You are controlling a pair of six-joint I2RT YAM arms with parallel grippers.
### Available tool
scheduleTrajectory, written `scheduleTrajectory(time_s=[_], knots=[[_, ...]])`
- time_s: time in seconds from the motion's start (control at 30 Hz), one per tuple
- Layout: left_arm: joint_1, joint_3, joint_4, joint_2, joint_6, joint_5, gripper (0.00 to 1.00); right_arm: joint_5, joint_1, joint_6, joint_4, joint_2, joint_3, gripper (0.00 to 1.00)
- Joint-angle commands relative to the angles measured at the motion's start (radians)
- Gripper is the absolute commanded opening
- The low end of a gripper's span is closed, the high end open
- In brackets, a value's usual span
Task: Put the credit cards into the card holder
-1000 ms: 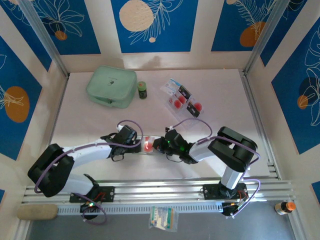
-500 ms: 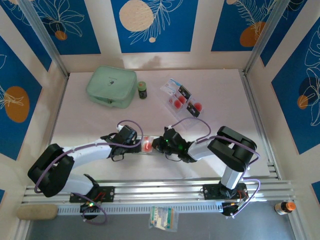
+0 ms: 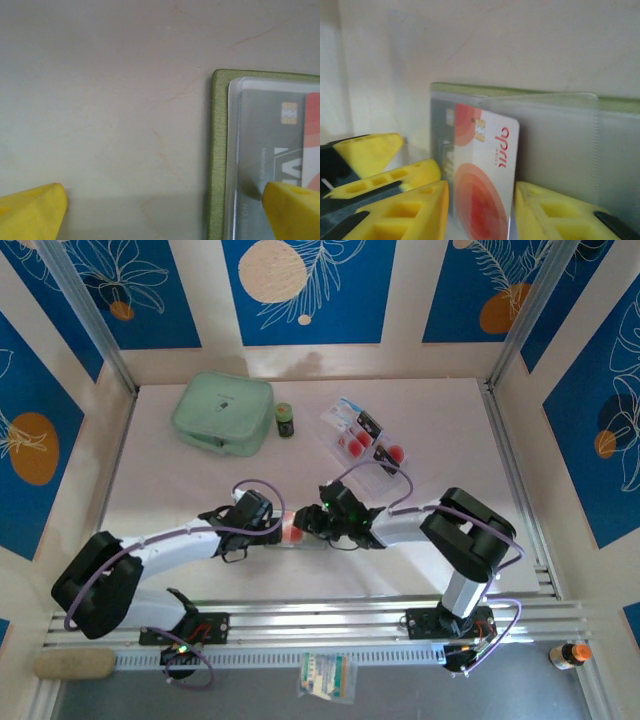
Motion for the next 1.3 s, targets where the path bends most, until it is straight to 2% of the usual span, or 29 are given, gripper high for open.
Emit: scheduleTrajectory(time_s=[0.0,0.13,0.37,0.53,0.93,1.27], knots=[[0.005,0.01,-0.05,-0.054,-0.027,-0.038,1.0,-0.057,-0.03,-0.157,-0.266,-0.064,0.064,0.4],[0.027,0.018,-0.072,-0.088,-0.04,-0.055,1.0,-0.073,-0.051,-0.251,-0.401,-0.07,0.144,0.37],[0.062,0.011,-0.078,-0.058,-0.026,-0.049,1.0,-0.145,-0.049,-0.339,-0.482,0.018,0.257,0.12],[0.068,-0.007,-0.062,-0.028,-0.026,-0.043,1.0,-0.149,-0.03,-0.353,-0.508,0.076,0.299,0.05],[0.068,-0.04,-0.011,0.017,-0.017,-0.02,1.0,-0.132,0.005,-0.363,-0.579,0.194,0.401,0.0],[0.069,-0.037,-0.013,-0.03,-0.016,-0.012,1.0,-0.16,0.021,-0.365,-0.604,0.231,0.478,0.0]])
